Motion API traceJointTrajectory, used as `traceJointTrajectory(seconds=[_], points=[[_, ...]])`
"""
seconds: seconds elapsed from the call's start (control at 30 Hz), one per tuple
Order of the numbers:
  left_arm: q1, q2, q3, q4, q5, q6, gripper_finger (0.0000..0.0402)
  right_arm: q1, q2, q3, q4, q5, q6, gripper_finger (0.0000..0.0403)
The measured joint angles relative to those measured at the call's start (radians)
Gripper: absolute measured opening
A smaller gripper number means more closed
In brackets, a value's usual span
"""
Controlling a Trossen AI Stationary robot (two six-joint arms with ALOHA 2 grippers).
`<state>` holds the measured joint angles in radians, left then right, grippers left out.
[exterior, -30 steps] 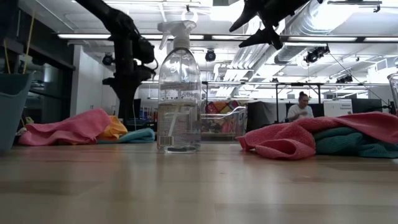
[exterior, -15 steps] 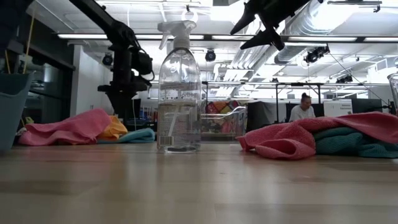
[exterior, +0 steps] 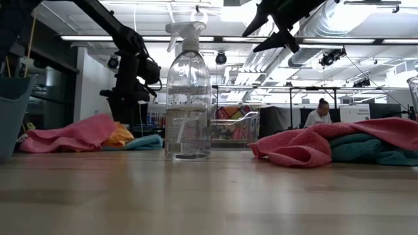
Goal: Sort microfiber towel by color & place in baskets
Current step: Put the yellow towel into the bottom transparent bin
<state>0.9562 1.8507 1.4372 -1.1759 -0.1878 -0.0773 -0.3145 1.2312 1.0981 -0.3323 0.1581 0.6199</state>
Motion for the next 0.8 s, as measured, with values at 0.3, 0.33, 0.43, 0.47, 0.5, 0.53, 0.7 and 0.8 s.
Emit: traceJointTrajectory(seconds=[0.3,0.33,0.43,0.47,0.5,0.53,0.7,0.8], points=[[-0.008,0.001,0.0,-0.006,-0.001,-0.023,0.0117,0.0,0.0,0.0,0.0,0.0,0.007,0.0245],[-0.008,0.001,0.0,-0.005,0.004,-0.029,0.0117,0.0,0.0,0.0,0.0,0.0,0.007,0.0245],[-0.008,0.001,0.0,-0.005,0.02,-0.041,0.0117,0.0,0.0,0.0,0.0,0.0,0.007,0.0245],[-0.008,0.001,0.0,-0.005,0.014,-0.035,0.0117,0.0,0.0,0.0,0.0,0.0,0.006,0.0245],[-0.008,0.001,0.0,-0.006,0.0,-0.033,0.0117,0.0,0.0,0.0,0.0,0.0,0.002,0.0245],[-0.008,0.001,0.0,-0.006,-0.013,-0.033,0.0117,0.0,0.0,0.0,0.0,0.0,0.001,0.0245],[-0.007,0.001,0.0,-0.006,-0.028,-0.036,0.0117,0.001,0.0,0.0,0.0,0.0,0.0,0.0245],[-0.008,0.002,0.0,-0.002,-0.024,-0.044,0.0117,0.001,0.0,0.0,0.0,0.0,0.002,0.0245]])
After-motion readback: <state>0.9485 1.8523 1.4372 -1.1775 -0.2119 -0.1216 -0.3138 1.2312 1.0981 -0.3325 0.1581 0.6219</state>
